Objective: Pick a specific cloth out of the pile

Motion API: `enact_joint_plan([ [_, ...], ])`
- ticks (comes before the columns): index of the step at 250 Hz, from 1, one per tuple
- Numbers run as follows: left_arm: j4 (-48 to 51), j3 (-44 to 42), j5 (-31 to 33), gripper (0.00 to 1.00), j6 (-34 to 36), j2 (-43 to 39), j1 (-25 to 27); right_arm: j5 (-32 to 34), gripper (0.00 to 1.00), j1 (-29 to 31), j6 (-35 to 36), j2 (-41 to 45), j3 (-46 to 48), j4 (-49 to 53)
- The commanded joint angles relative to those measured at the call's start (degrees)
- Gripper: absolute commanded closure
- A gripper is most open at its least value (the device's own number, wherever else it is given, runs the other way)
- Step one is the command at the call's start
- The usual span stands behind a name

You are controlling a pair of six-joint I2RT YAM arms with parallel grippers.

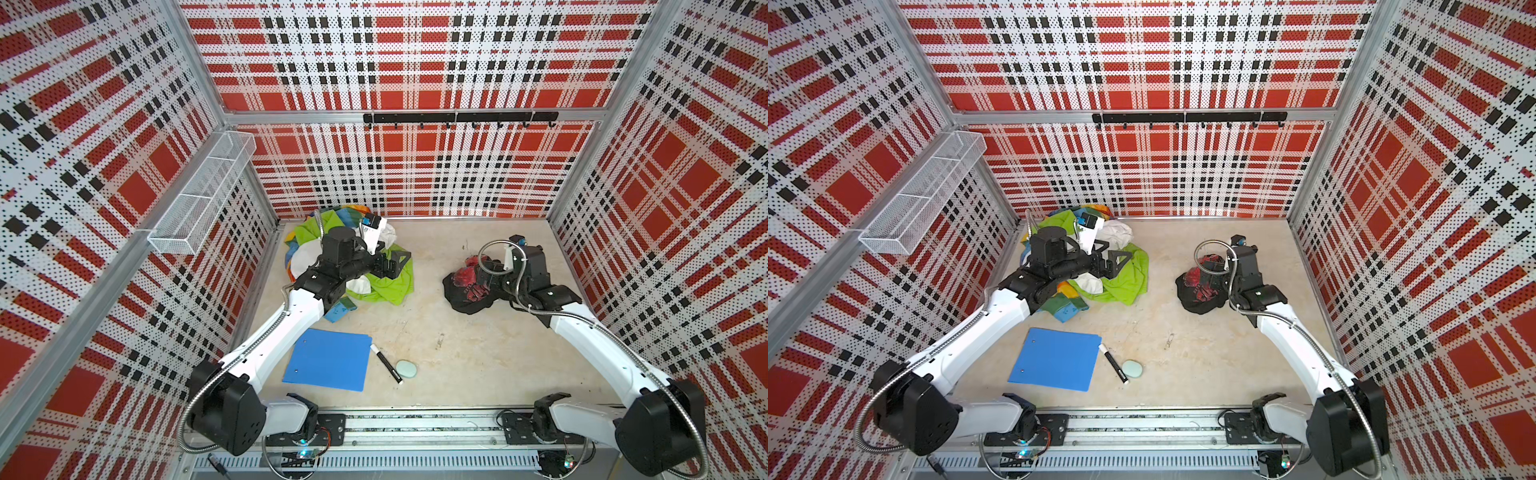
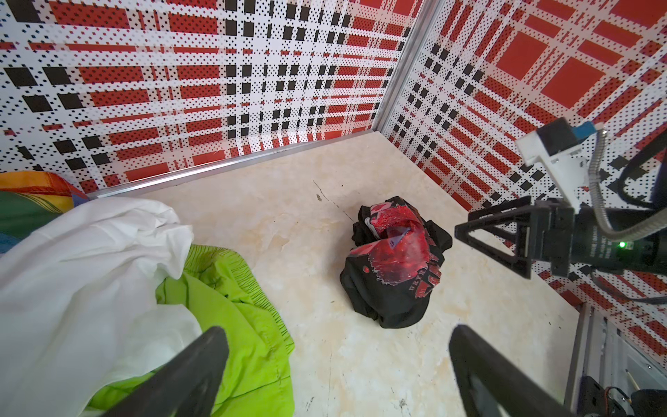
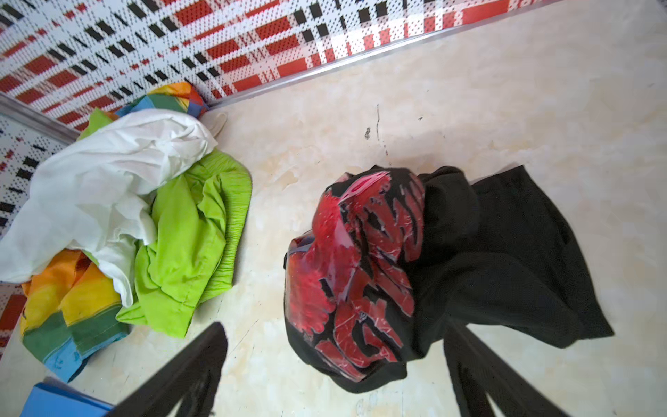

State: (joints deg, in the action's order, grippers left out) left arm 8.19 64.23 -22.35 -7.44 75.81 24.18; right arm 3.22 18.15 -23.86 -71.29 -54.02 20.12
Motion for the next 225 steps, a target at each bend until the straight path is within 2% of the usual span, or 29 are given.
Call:
enact_joint_plan([
  [1,-1.4,-0.2,-2.0,0.01,0.4,-1.6,-0.1,1.4,0.00,0.5,-0.7,-3.4,-1.8,-1.6],
  [51,-1.6,-0.2,-3.9,0.01,0.4,-1.4,-0.1,1.6,0.00,0.6,0.4,-10.3,-2.4,-3.9],
  [136,-1.6,0.0,-4.4,0.01,-0.2,-1.4,0.0,1.2,0.00,-1.3,2.7,-26.8,-6.5,-4.6],
  [184,-1.4,0.3,-4.8,0.01,-0.4,-1.4,-0.1,3.1,0.00,-2.1,5.6,-35.4,-11.8,-2.9],
  [225,-1.4,0.3,-5.0,0.01,-0.5,-1.5,-0.3,3.7,0.00,-2.3,7.2,-38.2,-14.9,-1.5],
])
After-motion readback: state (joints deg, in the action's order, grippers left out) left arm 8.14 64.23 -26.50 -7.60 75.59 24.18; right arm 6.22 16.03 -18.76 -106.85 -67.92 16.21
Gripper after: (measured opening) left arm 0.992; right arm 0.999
